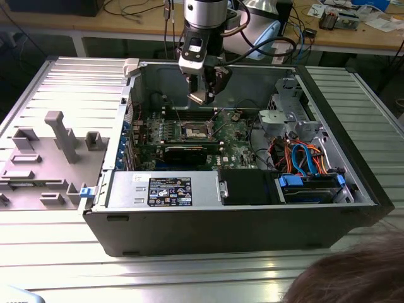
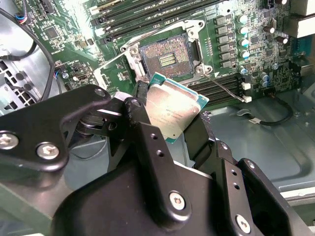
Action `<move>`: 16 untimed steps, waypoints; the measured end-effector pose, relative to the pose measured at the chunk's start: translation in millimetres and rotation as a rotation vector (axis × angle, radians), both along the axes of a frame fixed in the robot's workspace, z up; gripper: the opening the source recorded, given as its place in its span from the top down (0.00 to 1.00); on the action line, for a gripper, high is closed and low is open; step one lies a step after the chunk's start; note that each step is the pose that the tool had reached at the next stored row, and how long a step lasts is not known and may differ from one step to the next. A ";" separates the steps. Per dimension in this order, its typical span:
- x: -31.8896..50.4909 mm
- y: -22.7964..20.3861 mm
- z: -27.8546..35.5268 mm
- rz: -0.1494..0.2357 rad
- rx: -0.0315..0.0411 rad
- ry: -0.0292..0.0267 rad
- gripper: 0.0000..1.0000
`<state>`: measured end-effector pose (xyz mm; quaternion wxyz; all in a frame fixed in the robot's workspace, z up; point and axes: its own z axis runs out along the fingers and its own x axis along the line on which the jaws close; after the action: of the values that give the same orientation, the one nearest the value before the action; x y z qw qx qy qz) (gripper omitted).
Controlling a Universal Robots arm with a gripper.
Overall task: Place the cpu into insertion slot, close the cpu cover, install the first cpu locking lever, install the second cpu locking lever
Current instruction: 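Place the cpu into insertion slot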
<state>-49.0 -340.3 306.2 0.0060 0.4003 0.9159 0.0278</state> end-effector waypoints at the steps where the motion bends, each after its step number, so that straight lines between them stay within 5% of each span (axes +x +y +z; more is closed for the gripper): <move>1: 0.0 0.0 0.0 -0.002 0.0000 0.0000 0.45; 16: 0.0 0.0 0.0 -0.038 0.0000 0.0000 0.45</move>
<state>-49.1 -340.3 306.2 0.0065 0.4175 0.9082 0.0277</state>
